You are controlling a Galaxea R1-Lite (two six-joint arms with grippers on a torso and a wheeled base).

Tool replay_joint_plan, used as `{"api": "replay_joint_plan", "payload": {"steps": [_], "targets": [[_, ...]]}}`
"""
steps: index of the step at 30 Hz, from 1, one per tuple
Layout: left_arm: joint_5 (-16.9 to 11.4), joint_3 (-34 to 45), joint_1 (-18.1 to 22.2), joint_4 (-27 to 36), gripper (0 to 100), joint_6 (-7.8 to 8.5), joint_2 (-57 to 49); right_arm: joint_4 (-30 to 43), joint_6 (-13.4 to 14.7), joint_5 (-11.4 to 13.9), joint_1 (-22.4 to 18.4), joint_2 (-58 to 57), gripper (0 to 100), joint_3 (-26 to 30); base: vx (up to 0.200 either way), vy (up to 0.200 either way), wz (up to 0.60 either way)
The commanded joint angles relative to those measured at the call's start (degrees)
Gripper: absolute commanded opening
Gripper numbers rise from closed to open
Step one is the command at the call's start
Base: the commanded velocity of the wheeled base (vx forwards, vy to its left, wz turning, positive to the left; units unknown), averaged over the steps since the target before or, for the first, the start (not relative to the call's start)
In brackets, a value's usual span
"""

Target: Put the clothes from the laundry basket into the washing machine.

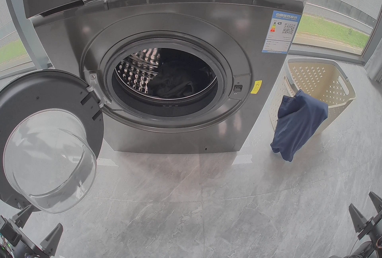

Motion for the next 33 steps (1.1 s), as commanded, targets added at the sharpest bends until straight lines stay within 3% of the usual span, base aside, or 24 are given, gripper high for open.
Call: {"api": "replay_joint_plan", "payload": {"steps": [1, 3, 4, 6, 8, 9, 12, 14, 16, 23, 33], "targets": [[-2.65, 0.92, 7.0, 5.69, 100, -1.97, -11.8, 5.26, -1.28, 0.73, -6.24, -12.04, 100, 0.9, 0.0, -0.2, 0.0], [-2.56, 0.92, 8.05, 5.69, 100, -1.79, -11.8, 6.49, -4.01, 1.43, -9.84, -14.24, 100, 0.9, 0.0, -0.1, 0.0], [-2.56, 0.92, 8.05, 5.69, 100, -1.79, -11.8, 6.49, -4.01, 1.43, -9.84, -14.24, 100, 0.9, 0.0, 0.0, 0.0], [-2.91, 0.92, 13.24, 5.78, 100, -0.82, -12.86, 7.02, -4.62, 2.13, -10.11, -14.94, 100, 0.99, 0.0, 0.0, 0.0], [-4.32, 0.92, 16.32, 5.87, 100, 1.2, -15.49, 7.37, -4.18, 2.22, -10.11, -14.94, 100, 0.9, 0.0, 0.0, 0.0], [-4.32, 0.92, 16.32, 5.87, 100, 1.29, -15.58, 7.46, -4.18, 2.22, -10.11, -14.94, 100, 0.81, 0.0, 0.0, 0.0], [-3.0, 1.01, 15.7, 7.89, 100, 4.1, -15.32, 8.16, -4.8, 3.54, -9.93, -15.56, 100, 0.99, 0.0, 0.0, 0.0], [-1.59, 0.48, 15.44, 10.44, 100, 3.92, -15.67, 8.6, -6.91, 6.79, -9.84, -15.56, 100, 0.99, 0.0, 0.0, 0.0], [-1.68, 0.48, 15.26, 10.44, 100, 4.8, -16.46, 8.78, -7.17, 7.85, -9.67, -15.56, 100, 0.99, 0.0, 0.0, 0.0], [-2.65, 0.84, 14.91, 9.21, 100, 4.36, -16.81, 9.04, -5.94, 6.35, -9.76, -15.65, 100, 0.81, 0.0, 0.0, 0.0], [-2.47, 0.84, 14.91, 9.21, 100, 3.92, -16.81, 8.6, -6.38, 5.56, -9.76, -15.65, 100, 0.99, 0.0, -0.2, 0.0]]}}
